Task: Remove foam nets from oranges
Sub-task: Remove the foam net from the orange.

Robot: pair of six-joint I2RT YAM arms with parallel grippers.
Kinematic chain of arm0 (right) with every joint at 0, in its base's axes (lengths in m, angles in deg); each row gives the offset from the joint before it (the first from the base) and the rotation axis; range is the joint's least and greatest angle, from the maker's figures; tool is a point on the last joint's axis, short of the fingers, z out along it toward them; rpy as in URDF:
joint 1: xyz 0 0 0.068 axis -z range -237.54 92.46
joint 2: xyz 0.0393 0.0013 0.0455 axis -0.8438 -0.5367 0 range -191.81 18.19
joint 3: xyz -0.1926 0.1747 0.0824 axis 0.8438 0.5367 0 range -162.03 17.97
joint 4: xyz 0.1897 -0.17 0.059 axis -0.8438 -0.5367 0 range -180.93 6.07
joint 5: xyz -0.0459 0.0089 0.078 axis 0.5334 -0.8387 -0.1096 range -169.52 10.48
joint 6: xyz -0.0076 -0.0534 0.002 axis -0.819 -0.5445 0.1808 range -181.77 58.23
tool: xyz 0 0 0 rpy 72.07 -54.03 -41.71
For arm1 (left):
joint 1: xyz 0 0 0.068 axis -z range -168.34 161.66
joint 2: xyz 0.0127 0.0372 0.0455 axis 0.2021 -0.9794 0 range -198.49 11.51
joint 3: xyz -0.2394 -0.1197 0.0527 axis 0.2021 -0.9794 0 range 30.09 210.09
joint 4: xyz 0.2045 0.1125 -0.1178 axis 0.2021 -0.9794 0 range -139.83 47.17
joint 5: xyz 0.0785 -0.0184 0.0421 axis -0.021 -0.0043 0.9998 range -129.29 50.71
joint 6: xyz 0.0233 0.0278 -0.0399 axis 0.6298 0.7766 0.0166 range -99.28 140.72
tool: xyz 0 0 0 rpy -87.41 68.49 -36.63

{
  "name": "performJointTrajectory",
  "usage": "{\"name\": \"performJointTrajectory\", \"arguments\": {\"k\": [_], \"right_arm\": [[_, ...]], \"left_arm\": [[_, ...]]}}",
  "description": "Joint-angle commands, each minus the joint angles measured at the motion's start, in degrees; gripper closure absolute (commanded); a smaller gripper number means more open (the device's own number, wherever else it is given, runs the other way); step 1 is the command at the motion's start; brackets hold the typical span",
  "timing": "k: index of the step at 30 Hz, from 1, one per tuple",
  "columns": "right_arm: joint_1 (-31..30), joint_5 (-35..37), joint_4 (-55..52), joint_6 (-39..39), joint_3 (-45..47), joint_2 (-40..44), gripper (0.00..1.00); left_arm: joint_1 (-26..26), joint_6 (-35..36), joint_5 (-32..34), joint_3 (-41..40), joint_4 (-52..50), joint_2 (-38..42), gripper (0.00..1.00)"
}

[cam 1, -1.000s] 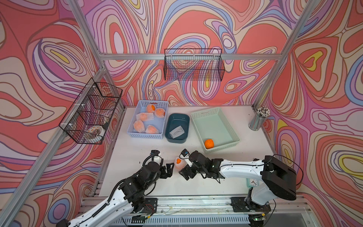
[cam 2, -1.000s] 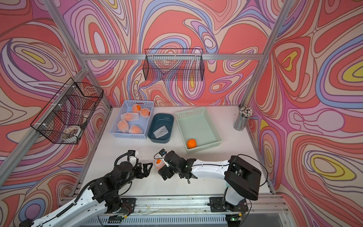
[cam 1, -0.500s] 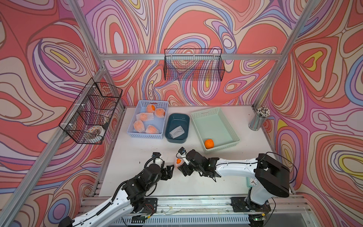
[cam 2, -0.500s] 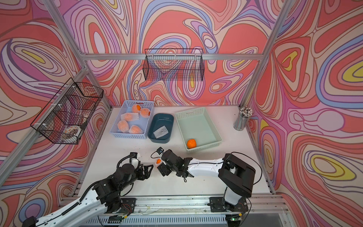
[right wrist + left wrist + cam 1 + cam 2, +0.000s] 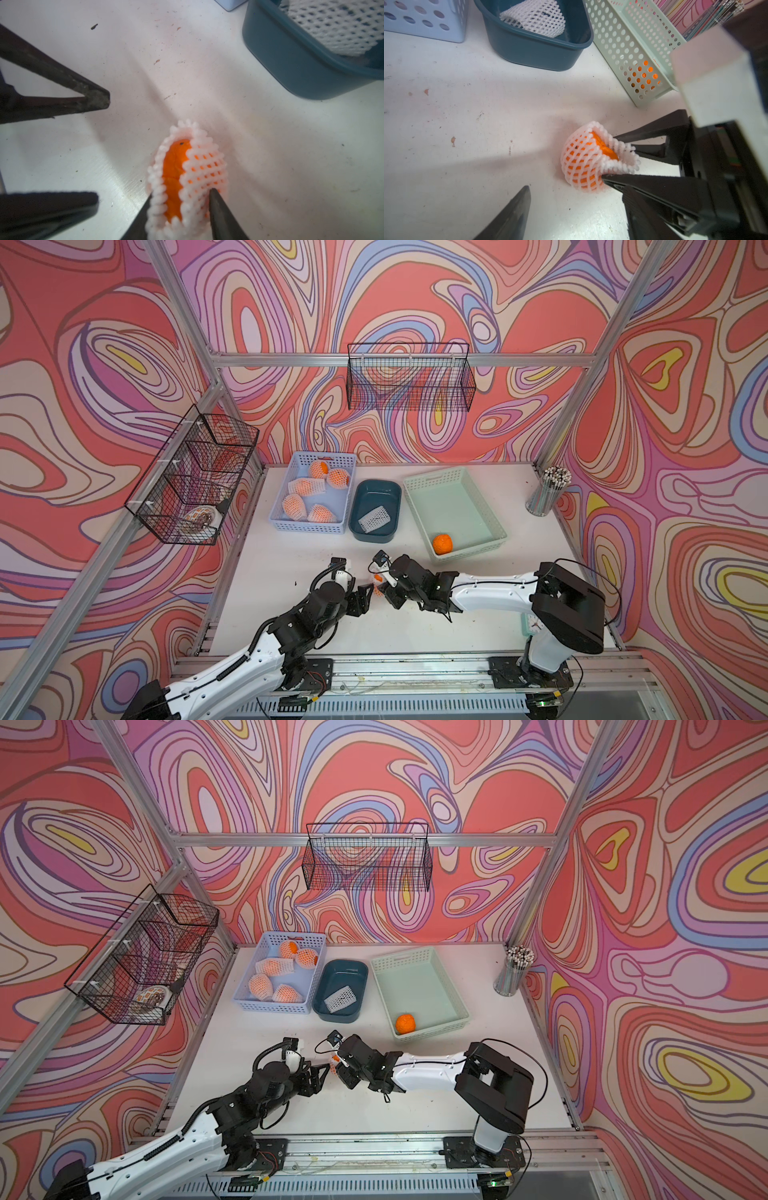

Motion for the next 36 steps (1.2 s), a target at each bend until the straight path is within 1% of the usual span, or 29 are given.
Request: {"name": "performJointTrajectory", "arguments": {"k": [1,3,7,13,17,27,34,36], "right_arm": [[-0.05,0.79,-0.49,-0.75,-1.81,-1.00,0.77],[-0.05,0.61,-0.88,-0.95,-2.25,-1.45,0.83],[-0.05,0.23,-0.82,-0.72,-2.50,-1.51,0.89],[0.13,-0.13,-0.72,-0.41,-1.79,-0.38,0.92],[1.19,-1.32,-0.15,0.51,-0.30,1.18,0.92],[4.77,-7.61,1.14,1.48,4.26,6.42,0.92],[6.09,-8.20,-0.12,-0.24,6.57,9.58,0.92],[6.36,-8.81,0.72,-0.58,7.73,10.54,0.92]], "left_arm": [[-0.70,1.77,-0.44,-0.51,3.16,-0.97,0.27],[-0.84,2.43,-1.15,-0.52,3.98,-1.63,0.27],[-1.07,3.77,-2.27,-0.43,5.55,-2.71,0.27],[-1.77,5.21,-5.55,-0.17,8.10,-3.40,0.27],[-2.01,6.96,-7.40,-0.49,10.00,-4.02,0.27],[-2.03,12.67,-9.61,-1.77,13.14,-3.37,0.24],[-2.03,18.64,-13.57,-2.93,16.94,-4.20,0.24],[-2.03,20.84,-14.79,-4.88,21.58,-4.47,0.24]]}}
